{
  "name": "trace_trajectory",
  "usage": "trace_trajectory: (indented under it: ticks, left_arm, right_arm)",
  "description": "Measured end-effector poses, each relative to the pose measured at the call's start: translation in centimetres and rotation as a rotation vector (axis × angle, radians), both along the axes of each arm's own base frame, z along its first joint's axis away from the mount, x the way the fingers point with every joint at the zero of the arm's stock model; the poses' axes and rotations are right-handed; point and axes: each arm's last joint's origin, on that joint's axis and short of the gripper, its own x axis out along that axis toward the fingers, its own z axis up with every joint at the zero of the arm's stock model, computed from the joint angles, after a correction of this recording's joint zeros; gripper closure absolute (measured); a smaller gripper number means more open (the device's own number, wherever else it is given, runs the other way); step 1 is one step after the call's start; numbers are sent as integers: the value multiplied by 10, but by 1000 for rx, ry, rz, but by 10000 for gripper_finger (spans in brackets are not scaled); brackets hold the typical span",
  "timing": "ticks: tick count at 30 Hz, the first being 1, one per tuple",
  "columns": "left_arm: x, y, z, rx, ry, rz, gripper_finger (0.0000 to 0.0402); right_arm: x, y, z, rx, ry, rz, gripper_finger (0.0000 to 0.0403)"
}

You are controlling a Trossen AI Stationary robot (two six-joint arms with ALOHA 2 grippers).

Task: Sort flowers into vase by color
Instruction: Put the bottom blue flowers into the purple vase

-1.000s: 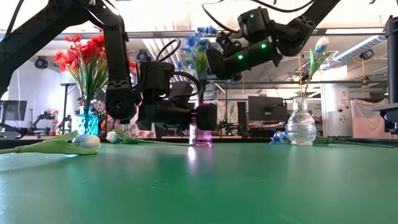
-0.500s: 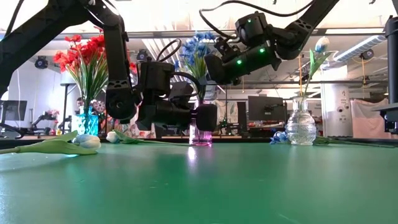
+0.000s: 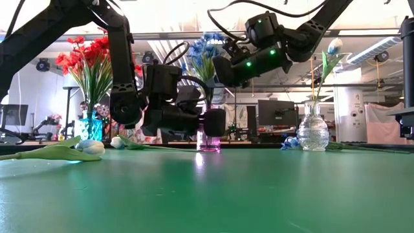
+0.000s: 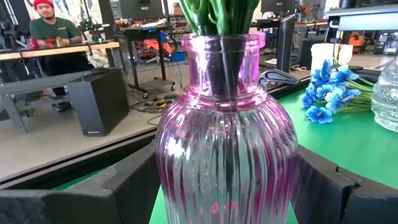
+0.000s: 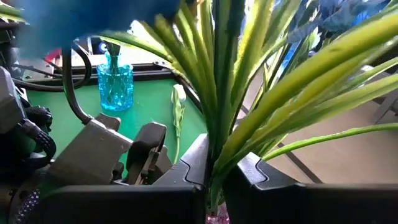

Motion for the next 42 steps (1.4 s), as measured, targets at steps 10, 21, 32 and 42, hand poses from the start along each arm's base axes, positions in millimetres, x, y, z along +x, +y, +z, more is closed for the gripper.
trace_trajectory:
  ticks: [10, 21, 32, 42]
  left_arm:
    - [0, 0, 0, -5, -6, -4, 123]
    - [0, -1, -1, -5, 0, -4, 122]
    - [0, -1, -4, -9, 16, -1, 63]
    - [0, -4, -3, -9, 14, -8, 28]
  right_arm:
    - [0, 0, 1, 19, -15, -4, 325]
    - [0, 0, 0, 19, -15, -4, 265]
    - [0, 0, 1, 18, -16, -5, 239]
    - [-2, 1, 5, 33, -28, -8, 229]
